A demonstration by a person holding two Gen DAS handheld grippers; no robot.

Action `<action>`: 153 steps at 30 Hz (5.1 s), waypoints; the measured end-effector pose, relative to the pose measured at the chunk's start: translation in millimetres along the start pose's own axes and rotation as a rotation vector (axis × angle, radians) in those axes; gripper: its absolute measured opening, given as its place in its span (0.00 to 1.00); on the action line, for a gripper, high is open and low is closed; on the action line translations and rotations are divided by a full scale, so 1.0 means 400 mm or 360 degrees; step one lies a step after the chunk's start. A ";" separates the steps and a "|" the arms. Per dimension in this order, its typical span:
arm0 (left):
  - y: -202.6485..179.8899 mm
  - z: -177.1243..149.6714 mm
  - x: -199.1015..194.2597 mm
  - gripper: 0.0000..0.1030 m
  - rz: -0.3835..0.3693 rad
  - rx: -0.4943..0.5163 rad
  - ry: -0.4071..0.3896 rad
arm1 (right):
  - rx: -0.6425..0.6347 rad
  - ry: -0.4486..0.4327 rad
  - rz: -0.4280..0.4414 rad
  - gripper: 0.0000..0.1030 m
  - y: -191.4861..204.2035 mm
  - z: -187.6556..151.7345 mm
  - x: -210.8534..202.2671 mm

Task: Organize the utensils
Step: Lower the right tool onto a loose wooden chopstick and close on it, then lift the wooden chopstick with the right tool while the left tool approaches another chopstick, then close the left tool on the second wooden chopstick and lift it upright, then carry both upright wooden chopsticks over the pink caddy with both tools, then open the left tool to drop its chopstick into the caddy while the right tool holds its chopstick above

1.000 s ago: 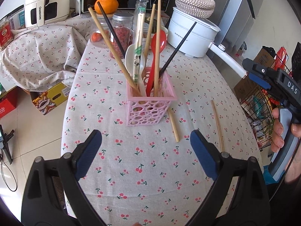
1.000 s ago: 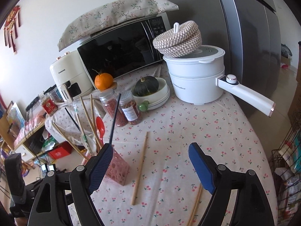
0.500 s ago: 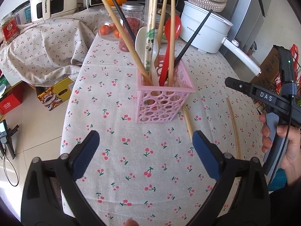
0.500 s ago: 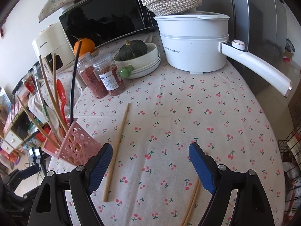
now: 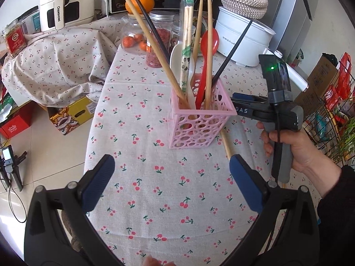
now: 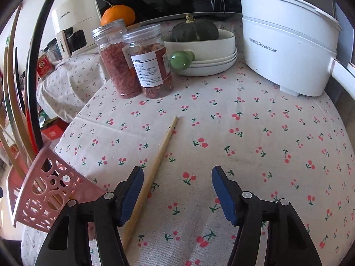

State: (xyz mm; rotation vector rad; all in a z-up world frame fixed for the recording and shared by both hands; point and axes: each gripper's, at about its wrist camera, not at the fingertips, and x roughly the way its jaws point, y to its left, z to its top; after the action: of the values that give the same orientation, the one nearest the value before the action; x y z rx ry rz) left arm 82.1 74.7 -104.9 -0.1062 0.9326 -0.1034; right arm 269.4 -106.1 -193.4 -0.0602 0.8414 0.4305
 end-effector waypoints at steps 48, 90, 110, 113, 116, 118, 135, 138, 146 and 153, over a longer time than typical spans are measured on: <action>-0.337 -0.020 0.035 0.99 -0.0088 0.0334 0.0078 | 0.0489 0.0140 -0.0142 0.07 -0.185 -0.233 -0.553; -0.476 0.061 0.170 0.10 -0.0360 0.0373 0.0337 | 0.0596 0.0189 -0.0040 0.07 -0.296 -0.221 -0.505; -0.239 0.114 -0.083 0.10 -0.0391 0.0244 -0.0258 | 0.0498 -0.0224 0.0143 0.07 -0.094 -0.110 -0.554; -0.201 0.134 -0.124 0.10 -0.0386 0.0191 -0.0391 | 0.0500 -0.0294 0.0162 0.07 -0.077 -0.092 -0.560; -0.160 0.151 -0.165 0.10 -0.0395 0.0124 -0.0562 | 0.0499 -0.0341 0.0177 0.07 -0.060 -0.077 -0.560; -0.137 0.157 -0.186 0.10 -0.0371 0.0093 -0.0682 | 0.0502 -0.0365 0.0181 0.07 -0.048 -0.069 -0.557; -0.091 0.187 -0.124 0.10 -0.0107 -0.0041 -0.1204 | 0.0473 -0.0450 0.0195 0.07 0.015 -0.049 -0.534; -0.099 0.192 -0.102 0.10 -0.0074 -0.0049 -0.1216 | 0.0470 -0.0466 0.0190 0.07 0.019 -0.047 -0.532; -0.095 0.191 -0.021 0.10 0.0006 -0.0051 -0.1158 | 0.0444 -0.0515 0.0194 0.07 0.032 -0.045 -0.533; -0.091 0.178 -0.002 0.11 -0.0040 -0.0059 -0.0946 | 0.0432 -0.0546 0.0194 0.07 0.054 -0.039 -0.547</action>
State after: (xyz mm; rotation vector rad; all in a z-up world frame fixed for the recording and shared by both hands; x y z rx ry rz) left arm 137.4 42.2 -57.2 -0.1719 0.3400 -0.0712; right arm 121.7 -165.5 -41.1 0.3101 0.5600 0.4225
